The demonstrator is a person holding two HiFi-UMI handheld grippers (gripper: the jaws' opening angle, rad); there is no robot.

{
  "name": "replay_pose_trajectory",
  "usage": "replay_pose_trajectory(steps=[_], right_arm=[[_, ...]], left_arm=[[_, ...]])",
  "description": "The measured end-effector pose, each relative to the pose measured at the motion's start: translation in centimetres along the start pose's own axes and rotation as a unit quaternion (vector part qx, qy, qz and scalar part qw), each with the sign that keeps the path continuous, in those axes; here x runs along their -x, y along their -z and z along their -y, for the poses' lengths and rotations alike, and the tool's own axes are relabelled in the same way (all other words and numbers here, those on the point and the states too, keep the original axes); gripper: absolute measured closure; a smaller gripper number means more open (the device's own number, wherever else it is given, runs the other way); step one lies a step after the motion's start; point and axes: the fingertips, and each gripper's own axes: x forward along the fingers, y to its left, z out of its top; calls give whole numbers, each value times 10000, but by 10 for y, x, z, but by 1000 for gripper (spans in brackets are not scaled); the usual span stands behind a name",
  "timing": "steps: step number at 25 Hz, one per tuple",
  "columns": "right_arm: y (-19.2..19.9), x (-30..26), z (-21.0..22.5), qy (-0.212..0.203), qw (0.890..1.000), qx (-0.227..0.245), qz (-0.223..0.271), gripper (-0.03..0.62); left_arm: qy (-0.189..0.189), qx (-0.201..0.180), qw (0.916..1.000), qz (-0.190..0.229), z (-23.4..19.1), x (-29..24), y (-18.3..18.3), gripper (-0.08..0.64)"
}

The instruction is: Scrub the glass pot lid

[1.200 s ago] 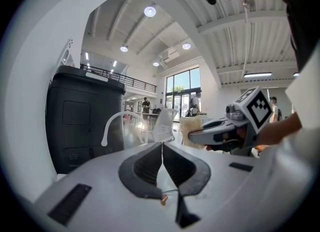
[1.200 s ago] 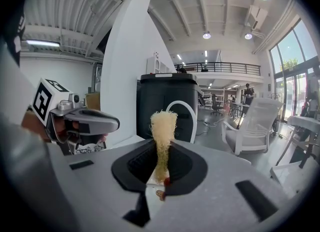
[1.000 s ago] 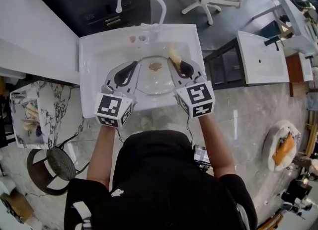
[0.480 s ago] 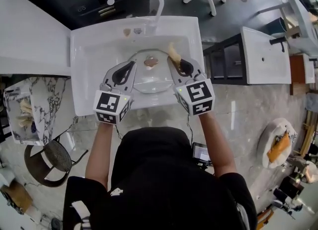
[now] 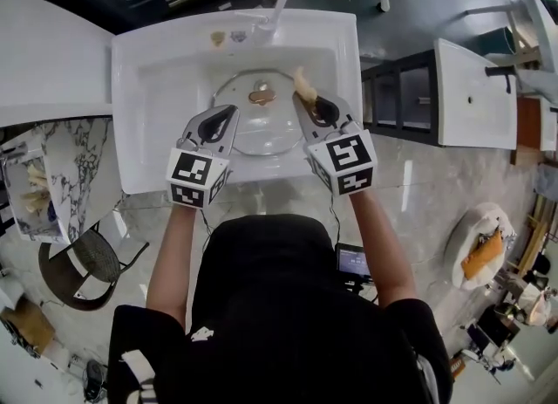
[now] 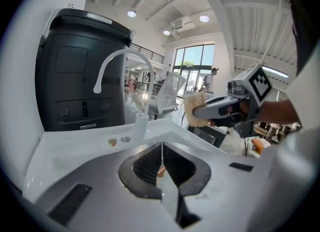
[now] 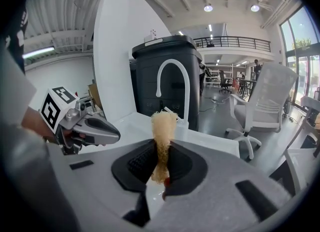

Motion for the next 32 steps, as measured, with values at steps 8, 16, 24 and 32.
replay_pose_trajectory(steps=[8,16,24,32], right_arm=[[32,-19,6,-244,9991,-48,-353,581],[65,-34,4,-562,9957,-135,-729,583],[92,-48,2,-759,9913,-6,-1076,581],[114,-54,-1,-831,9877,-59,-1323,581]], left_arm=[[348,-254,9959,-801,17,-28,48,552],[505,179,9904,-1273,17,-46,82,552],[835,496,9800,-1736,15,-61,117,392],[1183,380,9659,-2270,13,-74,143,319]])
